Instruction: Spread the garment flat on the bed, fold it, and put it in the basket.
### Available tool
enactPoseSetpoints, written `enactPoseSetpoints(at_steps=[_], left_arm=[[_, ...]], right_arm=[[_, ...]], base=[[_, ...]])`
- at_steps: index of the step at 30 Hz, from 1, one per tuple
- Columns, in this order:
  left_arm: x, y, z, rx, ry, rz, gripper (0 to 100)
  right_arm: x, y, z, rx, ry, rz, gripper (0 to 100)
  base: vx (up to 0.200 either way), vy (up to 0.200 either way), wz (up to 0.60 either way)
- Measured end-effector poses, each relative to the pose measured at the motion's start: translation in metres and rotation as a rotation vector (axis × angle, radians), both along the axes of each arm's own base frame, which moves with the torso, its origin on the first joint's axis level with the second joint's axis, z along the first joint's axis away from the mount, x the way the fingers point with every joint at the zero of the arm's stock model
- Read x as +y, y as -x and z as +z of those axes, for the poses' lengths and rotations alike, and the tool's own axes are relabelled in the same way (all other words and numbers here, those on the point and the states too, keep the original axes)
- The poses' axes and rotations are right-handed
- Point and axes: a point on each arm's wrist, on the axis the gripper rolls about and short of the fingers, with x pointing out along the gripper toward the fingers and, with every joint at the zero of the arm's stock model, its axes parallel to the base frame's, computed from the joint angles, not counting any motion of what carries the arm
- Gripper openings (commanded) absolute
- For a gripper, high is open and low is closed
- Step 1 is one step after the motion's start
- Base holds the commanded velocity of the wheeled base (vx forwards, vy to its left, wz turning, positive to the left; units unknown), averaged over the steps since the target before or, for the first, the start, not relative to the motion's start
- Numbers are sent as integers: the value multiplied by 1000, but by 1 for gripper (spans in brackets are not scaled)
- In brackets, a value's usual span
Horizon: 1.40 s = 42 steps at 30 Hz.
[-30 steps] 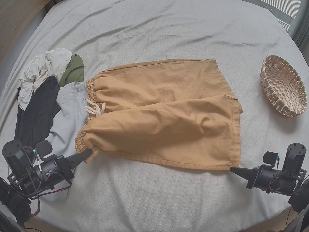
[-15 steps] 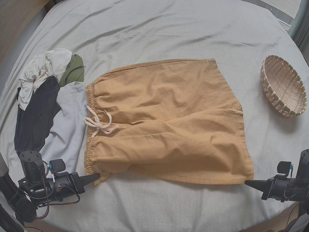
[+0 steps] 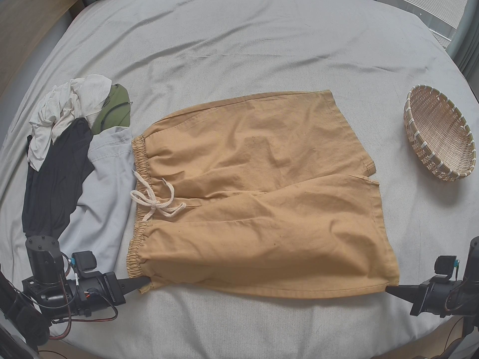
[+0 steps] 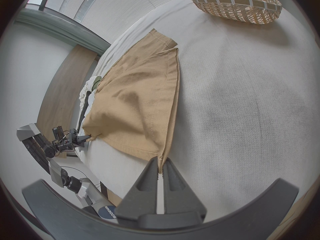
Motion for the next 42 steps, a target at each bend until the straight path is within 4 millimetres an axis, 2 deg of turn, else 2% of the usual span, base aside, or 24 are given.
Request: enactPoseSetpoints(at_steps=[8, 24, 31, 32, 42], left_arm=[[4, -11, 12, -72, 20, 25, 0], [1, 24, 7, 66, 10, -46, 0], [0, 29, 10, 64, 11, -59, 0], [0, 29, 10, 63, 11, -59, 100], [3, 34, 18, 19, 30, -42, 100]], right_arm=[[-5, 1, 0, 3, 10, -28, 0], [-5, 7, -8, 54, 77, 23, 0], [-5, 8, -9, 68, 82, 24, 0], [-5, 8, -9, 70, 82, 24, 100], [-6, 9, -8, 65, 76, 14, 100]], base=[[0, 0, 0], [0, 0, 0], [0, 0, 0], [0, 0, 0], [0, 0, 0]])
